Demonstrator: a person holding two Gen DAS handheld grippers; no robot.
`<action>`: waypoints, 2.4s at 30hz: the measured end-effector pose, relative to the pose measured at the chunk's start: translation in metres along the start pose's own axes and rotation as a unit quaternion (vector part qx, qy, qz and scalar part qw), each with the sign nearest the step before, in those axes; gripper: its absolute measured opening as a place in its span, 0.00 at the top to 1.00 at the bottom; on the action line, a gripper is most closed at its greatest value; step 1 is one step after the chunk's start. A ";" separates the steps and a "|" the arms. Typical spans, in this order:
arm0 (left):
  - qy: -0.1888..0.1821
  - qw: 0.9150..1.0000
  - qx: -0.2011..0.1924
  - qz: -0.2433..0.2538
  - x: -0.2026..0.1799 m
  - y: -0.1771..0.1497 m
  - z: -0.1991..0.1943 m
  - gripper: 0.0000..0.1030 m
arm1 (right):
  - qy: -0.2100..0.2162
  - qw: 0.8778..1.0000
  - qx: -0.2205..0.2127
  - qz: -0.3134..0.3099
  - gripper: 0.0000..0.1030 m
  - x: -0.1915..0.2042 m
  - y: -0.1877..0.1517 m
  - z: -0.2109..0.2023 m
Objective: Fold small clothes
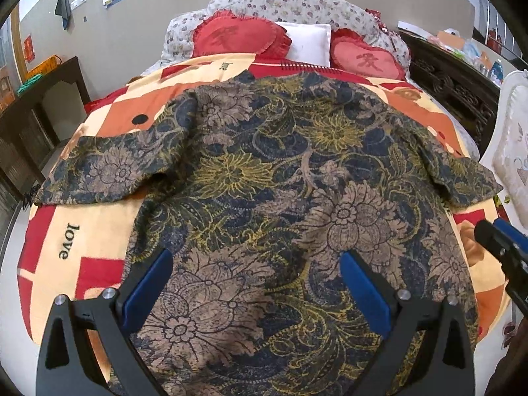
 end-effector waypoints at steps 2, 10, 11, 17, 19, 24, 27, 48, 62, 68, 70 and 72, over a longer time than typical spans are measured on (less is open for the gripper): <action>-0.001 1.000 0.003 -0.001 0.000 -0.001 0.002 0.00 | 0.001 1.000 0.002 0.000 0.48 0.001 0.000 0.002; -0.005 1.000 0.008 -0.005 0.001 -0.003 0.005 0.00 | 0.004 1.000 0.009 -0.006 0.48 0.008 -0.003 0.005; -0.006 1.000 0.008 -0.006 0.001 -0.003 0.004 0.00 | 0.004 1.000 0.009 -0.006 0.48 0.009 -0.003 0.004; -0.013 1.000 0.010 -0.017 0.005 -0.004 0.000 0.00 | 0.005 1.000 0.004 -0.015 0.48 0.016 -0.001 -0.001; -0.012 1.000 0.009 -0.019 0.006 -0.004 -0.002 0.00 | 0.006 1.000 0.003 -0.018 0.48 0.018 0.000 -0.003; -0.014 1.000 0.005 -0.020 0.008 -0.003 -0.005 0.00 | 0.006 1.000 0.000 -0.023 0.48 0.021 0.001 -0.008; -0.016 1.000 0.000 -0.020 0.007 -0.002 -0.008 0.00 | 0.005 1.000 -0.001 -0.026 0.48 0.022 0.001 -0.010; -0.028 0.998 -0.007 -0.051 0.017 -0.003 -0.003 0.00 | 0.011 1.000 0.007 -0.028 0.48 0.027 -0.003 -0.002; -0.021 0.999 0.026 -0.030 0.007 -0.005 0.029 0.00 | 0.012 0.999 0.019 -0.032 0.48 0.026 -0.001 0.027; -0.008 0.999 0.034 -0.018 0.002 0.001 0.056 0.00 | 0.014 0.999 0.011 -0.048 0.48 0.028 0.000 0.050; -0.007 0.999 0.033 -0.014 0.000 0.004 0.066 0.00 | 0.015 0.998 0.005 -0.062 0.48 0.032 0.000 0.061; -0.001 0.999 0.031 -0.006 -0.001 0.008 0.076 0.00 | 0.016 0.997 0.005 -0.072 0.48 0.034 -0.001 0.070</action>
Point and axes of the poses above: each gripper's, at about its wrist camera, not at the fingertips, and z roughly the way its jaws point, x to its left, y to its top, the point moved 5 cm from there along z, roughly the way its jaws point, and after that the axes turned 8 degrees about -z, right-handed, at the moved point
